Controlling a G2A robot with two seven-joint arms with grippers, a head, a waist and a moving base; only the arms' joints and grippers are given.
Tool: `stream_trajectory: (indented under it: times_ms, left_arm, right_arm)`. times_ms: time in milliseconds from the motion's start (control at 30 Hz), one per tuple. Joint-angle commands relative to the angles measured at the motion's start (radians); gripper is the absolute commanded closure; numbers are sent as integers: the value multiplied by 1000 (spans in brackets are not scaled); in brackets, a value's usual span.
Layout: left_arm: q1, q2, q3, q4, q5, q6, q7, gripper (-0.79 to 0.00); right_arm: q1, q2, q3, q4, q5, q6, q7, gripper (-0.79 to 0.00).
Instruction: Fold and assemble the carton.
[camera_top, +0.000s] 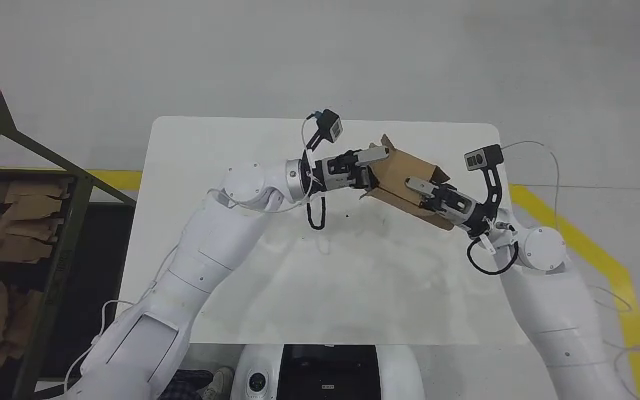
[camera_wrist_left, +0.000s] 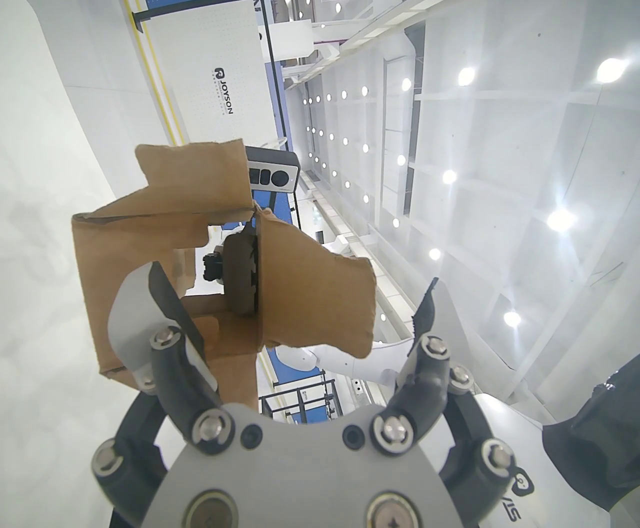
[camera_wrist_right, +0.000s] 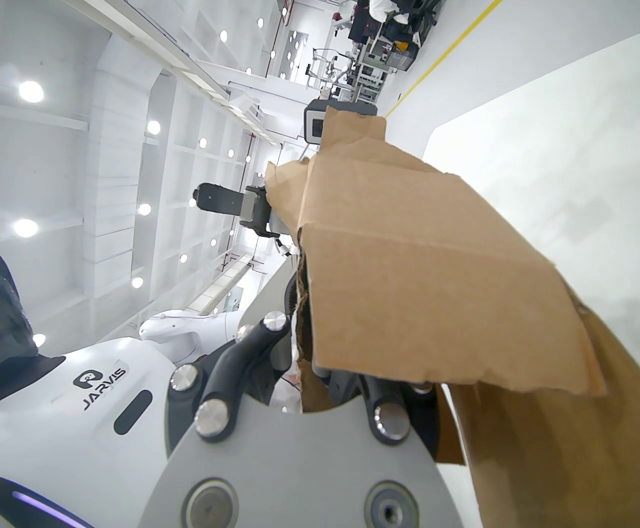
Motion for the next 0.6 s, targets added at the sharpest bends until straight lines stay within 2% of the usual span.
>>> stream_trajectory:
  times_ms: [0, 333, 567]
  left_arm:
    - [1, 1, -5, 5, 0, -1, 2, -785]
    - [50, 18, -70, -24, 12, -1, 10, -785]
    - [83, 25, -83, -49, 16, 12, 6, -785]
  right_arm:
    - [1, 0, 4, 3, 3, 0, 0, 0]
    - [4, 2, 26, 16, 11, -2, -14, 0]
    - [8, -1, 39, 41, 25, 7, -89, 0]
